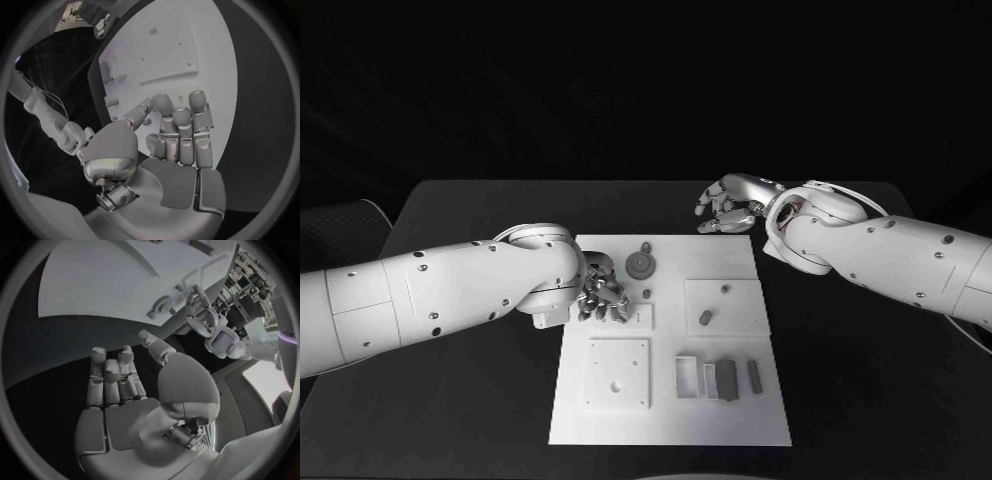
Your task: Assemble the parts on the task board
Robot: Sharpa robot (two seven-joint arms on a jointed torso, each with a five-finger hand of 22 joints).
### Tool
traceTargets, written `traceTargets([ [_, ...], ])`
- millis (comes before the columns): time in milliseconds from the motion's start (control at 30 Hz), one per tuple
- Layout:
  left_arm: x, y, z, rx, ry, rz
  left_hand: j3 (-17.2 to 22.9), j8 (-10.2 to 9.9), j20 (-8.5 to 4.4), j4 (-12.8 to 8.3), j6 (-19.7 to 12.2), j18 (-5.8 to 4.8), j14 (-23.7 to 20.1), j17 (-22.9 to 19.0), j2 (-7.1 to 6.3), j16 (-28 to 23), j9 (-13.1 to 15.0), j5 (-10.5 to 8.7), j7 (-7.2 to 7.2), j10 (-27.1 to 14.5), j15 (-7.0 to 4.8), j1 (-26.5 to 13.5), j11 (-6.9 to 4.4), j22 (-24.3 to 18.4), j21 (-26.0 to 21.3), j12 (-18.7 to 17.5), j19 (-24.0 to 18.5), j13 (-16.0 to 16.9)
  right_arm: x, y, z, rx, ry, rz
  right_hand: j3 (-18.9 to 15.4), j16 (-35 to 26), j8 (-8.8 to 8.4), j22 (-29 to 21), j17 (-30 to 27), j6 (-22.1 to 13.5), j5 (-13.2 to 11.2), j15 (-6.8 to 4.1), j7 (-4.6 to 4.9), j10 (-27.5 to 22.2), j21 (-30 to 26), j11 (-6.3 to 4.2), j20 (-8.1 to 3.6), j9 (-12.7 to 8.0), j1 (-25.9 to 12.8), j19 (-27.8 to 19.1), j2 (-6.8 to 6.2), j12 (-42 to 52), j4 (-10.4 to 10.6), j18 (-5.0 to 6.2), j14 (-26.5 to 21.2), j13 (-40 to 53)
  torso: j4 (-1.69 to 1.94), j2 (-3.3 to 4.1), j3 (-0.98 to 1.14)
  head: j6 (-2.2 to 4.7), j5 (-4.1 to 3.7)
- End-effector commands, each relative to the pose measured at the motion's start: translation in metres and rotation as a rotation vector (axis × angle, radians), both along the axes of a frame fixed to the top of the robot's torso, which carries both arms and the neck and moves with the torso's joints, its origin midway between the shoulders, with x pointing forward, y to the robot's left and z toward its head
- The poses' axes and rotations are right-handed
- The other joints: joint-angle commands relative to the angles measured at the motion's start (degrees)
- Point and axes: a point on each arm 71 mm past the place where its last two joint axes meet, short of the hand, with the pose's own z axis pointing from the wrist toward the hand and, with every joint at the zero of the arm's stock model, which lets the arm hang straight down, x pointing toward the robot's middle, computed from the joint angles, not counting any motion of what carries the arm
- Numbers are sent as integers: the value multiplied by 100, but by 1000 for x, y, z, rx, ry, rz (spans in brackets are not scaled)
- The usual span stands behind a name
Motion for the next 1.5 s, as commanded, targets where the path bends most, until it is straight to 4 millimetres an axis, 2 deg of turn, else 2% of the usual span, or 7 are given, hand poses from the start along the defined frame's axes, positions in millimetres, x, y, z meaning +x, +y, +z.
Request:
traceTargets([
  [33, -1, -1, 0, 6, 0, -11, 8, 0, -68, 32, 564, -33, -155, -10, 2, 24, 1305, -22, -388, -120, -118, 51, -101, 124, 39, 35, -99, -10, -1, 2, 0, -12, 7, 12, -11, -8, 4, 69, 6, 13, 29, -18, 37, -23, -17, 32, 14, -7, 19, -3, 42, 24, -6, 74, 31, -10, 0, -1, -1, 3, 1],
  [300, 1, 0, 1, 11, -30, -6, 23, -9, -69, 23, 568, -28, -158, -32, 42, 41, 1311, -20, -390, -120, -119, 82, -102, 125, 46, 41, -101, -20, -1, 3, 0, -12, 8, 14, -13, -9, 4, 70, 6, 14, 29, -19, 37, -24, -18, 31, 16, -8, 17, -4, 44, 25, -5, 74, 30, -12, 0, 3, -3, 1, 0],
  [533, 2, 1, 1, 9, -40, -5, 32, -19, -65, -12, 580, -25, -161, -67, 87, 71, 1321, 57, -391, -117, -119, 116, -103, 127, 63, 55, -102, -34, -1, 3, 0, -12, 8, 15, -14, -9, 3, 70, 6, 15, 29, -19, 37, -24, -18, 31, 16, -10, 17, -5, 46, 25, -4, 74, 30, -14, 2, 0, -5, -12, -3],
  [967, 1, -2, 1, 1, -44, -10, 25, -22, -64, -24, 591, -23, -157, -85, 97, 90, 1328, 79, -393, -110, -119, 116, -106, 128, 75, 66, -98, -39, -2, 4, -1, -12, 10, 18, -15, -9, 3, 70, 6, 16, 29, -19, 36, -25, -18, 31, 18, -12, 17, -6, 48, 27, -4, 74, 29, -16, 4, -2, -2, -19, -6],
  [1300, 0, -3, 1, 6, -37, -17, 15, -26, -63, -29, 594, -23, -157, -97, 85, 100, 1332, 77, -393, -111, -119, 107, -106, 127, 80, 71, -98, -44, -2, 5, -1, -12, 12, 21, -18, -9, 2, 71, 6, 17, 29, -19, 36, -26, -19, 31, 19, -14, 14, -7, 49, 29, -3, 74, 28, -19, 3, -1, -1, -14, -4],
  [1467, 0, -3, 0, 8, -35, -20, -6, -35, -62, -40, 596, -22, -164, -120, 19, 115, 1338, 55, -393, -114, -119, 96, -106, 125, 87, 80, -103, -52, -2, 5, -1, -12, 12, 22, -20, -9, 1, 71, 6, 16, 28, -19, 37, -27, -19, 31, 20, -15, 11, -8, 45, 29, -2, 74, 27, -20, 3, -2, -2, -18, -4],
  [1500, 0, -3, 0, 8, -34, -21, -13, -39, -63, -36, 598, -20, -167, -133, -7, 123, 1342, -3, -394, -116, -119, 91, -107, 123, 90, 84, -103, -56, -2, 5, -1, -12, 12, 22, -21, -9, 1, 71, 6, 16, 28, -19, 37, -27, -19, 31, 20, -16, 11, -8, 45, 29, -1, 74, 27, -20, 3, -2, -2, -18, -4],
])
